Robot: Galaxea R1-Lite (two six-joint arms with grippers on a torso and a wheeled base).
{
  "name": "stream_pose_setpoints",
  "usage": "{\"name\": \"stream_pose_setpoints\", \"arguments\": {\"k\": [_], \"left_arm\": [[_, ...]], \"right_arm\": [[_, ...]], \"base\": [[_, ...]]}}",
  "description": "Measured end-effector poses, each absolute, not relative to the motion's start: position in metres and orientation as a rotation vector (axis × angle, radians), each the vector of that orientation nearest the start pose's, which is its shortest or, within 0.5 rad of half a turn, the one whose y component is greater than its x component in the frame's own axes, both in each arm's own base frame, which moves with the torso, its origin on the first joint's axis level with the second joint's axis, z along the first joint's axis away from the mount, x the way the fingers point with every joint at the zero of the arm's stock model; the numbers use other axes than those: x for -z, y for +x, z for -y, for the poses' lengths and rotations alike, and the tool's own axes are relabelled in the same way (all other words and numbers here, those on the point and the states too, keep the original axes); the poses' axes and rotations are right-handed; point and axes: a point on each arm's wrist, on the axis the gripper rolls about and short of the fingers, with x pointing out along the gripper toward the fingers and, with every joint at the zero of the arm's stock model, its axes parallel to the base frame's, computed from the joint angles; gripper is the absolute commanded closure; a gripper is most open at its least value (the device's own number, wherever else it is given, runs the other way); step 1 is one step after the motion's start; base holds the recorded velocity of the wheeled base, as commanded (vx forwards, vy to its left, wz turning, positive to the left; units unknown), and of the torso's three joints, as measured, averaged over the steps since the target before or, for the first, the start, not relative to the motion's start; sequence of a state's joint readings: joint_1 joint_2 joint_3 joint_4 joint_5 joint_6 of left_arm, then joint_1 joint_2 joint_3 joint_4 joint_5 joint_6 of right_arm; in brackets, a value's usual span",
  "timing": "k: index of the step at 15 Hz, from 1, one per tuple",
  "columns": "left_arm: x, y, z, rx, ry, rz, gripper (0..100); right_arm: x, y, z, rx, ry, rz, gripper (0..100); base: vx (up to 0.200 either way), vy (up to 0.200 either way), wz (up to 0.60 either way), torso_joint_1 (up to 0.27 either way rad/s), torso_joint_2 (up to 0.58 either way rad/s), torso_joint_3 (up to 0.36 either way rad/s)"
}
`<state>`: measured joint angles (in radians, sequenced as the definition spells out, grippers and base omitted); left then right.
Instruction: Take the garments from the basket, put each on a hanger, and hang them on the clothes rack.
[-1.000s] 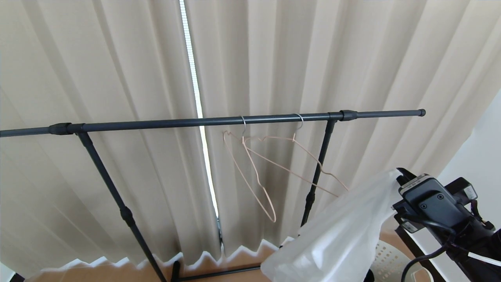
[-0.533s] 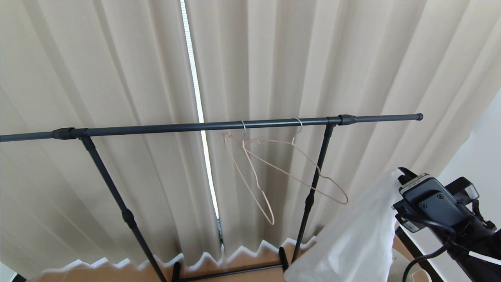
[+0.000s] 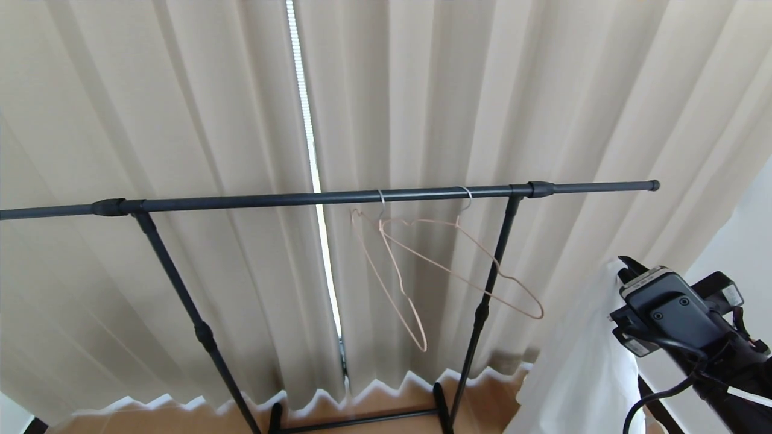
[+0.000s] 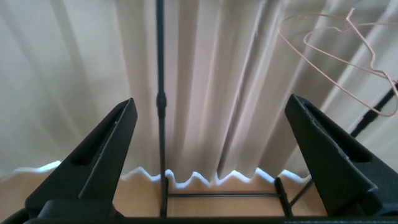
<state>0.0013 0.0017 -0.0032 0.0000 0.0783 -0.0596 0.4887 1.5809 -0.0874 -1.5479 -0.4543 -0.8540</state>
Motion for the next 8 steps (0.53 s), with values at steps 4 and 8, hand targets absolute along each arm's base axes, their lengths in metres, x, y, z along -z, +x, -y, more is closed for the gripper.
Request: {"name": "stream_pose_setpoints", "arguments": {"k": [4, 8], "left_arm": [[-0.0764, -0.0230, -0.0017, -0.079, -0.060, 0.004, 0], [-0.0764, -0.0230, -0.0017, -0.079, -0.058, 0.004, 0]], "right_arm": [[-0.1369, 0.1743, -0.0818, -0.016, -0.829, 0.061, 100], [-0.1364, 0.1743, -0.0818, -0.017, -0.832, 0.057, 100]], "base": [[0.000, 0.000, 0.00, 0.000, 0.00, 0.000], [0.000, 0.000, 0.00, 0.000, 0.00, 0.000]]}}
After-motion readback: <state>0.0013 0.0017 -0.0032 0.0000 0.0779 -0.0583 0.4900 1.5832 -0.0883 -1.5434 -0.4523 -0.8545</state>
